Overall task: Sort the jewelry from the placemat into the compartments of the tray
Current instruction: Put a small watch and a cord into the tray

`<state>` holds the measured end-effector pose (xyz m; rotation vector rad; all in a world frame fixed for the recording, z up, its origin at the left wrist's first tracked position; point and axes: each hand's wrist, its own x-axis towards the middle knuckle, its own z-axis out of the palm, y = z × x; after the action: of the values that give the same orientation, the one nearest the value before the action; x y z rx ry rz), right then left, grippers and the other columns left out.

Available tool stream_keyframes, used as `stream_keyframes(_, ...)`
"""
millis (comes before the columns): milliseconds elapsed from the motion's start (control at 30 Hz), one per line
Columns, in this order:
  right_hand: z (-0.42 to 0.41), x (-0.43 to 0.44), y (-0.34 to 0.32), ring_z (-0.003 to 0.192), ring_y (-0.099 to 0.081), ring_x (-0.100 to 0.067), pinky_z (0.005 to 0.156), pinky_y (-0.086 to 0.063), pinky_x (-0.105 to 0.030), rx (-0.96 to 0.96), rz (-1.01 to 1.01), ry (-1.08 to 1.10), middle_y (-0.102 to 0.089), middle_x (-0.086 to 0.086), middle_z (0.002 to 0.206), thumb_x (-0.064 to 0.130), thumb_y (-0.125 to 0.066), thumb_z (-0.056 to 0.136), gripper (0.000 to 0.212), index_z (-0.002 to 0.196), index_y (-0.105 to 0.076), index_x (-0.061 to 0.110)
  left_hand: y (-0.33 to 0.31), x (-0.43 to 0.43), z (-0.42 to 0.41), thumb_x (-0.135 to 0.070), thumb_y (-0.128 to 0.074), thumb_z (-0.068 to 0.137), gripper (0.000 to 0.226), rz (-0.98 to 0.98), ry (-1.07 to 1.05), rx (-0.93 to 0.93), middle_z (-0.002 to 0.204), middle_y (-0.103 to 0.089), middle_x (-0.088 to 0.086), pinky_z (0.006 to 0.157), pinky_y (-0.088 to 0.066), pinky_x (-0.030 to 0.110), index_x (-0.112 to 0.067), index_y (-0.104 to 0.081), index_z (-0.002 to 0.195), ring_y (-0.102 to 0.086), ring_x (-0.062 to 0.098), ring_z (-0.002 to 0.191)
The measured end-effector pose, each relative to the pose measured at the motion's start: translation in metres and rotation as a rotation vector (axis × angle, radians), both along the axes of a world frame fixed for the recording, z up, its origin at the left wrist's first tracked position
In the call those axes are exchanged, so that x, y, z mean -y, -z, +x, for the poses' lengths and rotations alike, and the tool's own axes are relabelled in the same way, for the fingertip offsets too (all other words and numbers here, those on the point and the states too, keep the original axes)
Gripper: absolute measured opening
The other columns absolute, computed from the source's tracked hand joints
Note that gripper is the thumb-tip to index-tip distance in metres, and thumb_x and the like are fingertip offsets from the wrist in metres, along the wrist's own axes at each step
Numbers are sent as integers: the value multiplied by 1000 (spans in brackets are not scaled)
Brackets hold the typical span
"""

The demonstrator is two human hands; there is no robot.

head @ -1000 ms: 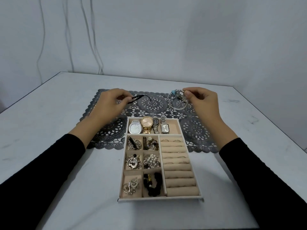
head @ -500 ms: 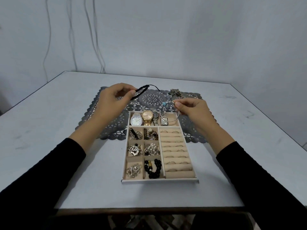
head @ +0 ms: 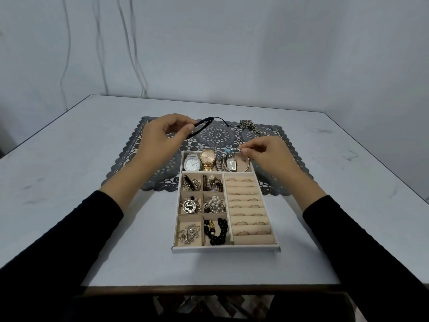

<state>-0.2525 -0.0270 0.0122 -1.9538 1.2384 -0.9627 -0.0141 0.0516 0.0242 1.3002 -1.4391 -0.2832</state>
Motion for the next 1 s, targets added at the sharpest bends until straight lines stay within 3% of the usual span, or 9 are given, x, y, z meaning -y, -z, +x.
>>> stream_keyframes(233,1,-4,-2,89,-63,-12,85,-52,-27,-249,-192,-28,-72,0,96,16,-65,89,15,100,-75,16,-1,-1,-1,-19,-67,91,13,-5,-4,36,94,-74,-2,87,-57,30,-17,-72,103,-70,15,90)
stream_keyframes(333,-1,-5,-3,88,-63,-12,84,-53,-27,-246,-210,-36,-71,2,97,17,-64,90,16,102,-74,17,-1,-1,-1,-18,-67,91,13,3,-8,50,94,-74,-1,86,-56,26,-16,-72,103,-70,15,90)
stream_keyframes(500,-16,-3,-2,89,-59,-2,79,-43,-5,-129,-239,28,-68,6,103,20,-60,93,20,110,-70,17,0,-3,-1,-17,-68,91,13,-3,4,52,94,-73,-2,87,-56,28,-16,-72,103,-69,14,90)
stream_keyframes(633,-30,2,9,112,-56,-16,98,-38,-24,-226,-279,114,-64,-4,121,22,-54,95,31,123,-62,11,0,-3,-2,-18,-69,90,12,7,19,53,93,-74,-3,88,-57,34,-19,-71,102,-70,15,89)
stream_keyframes(767,-38,2,21,121,-51,-26,93,-35,-27,-426,-209,119,-58,-9,128,26,-46,99,37,130,-53,8,2,-4,-4,-18,-69,89,13,8,44,76,93,-73,-4,86,-58,38,-22,-71,101,-69,17,87)
stream_keyframes(900,-39,0,30,139,-33,-26,113,-25,-34,-582,-155,63,-38,-13,149,30,-39,101,48,143,-38,7,5,-5,-5,-17,-69,89,14,26,92,178,95,-72,-3,86,-57,34,-22,-71,102,-69,12,89)
stream_keyframes(1000,-37,0,30,138,-33,-27,113,-23,-35,-619,-145,51,-38,-15,148,29,-36,102,47,142,-38,4,6,-6,-6,-15,-69,89,14,32,121,308,94,-71,-7,84,-55,26,-19,-72,102,-66,7,89)
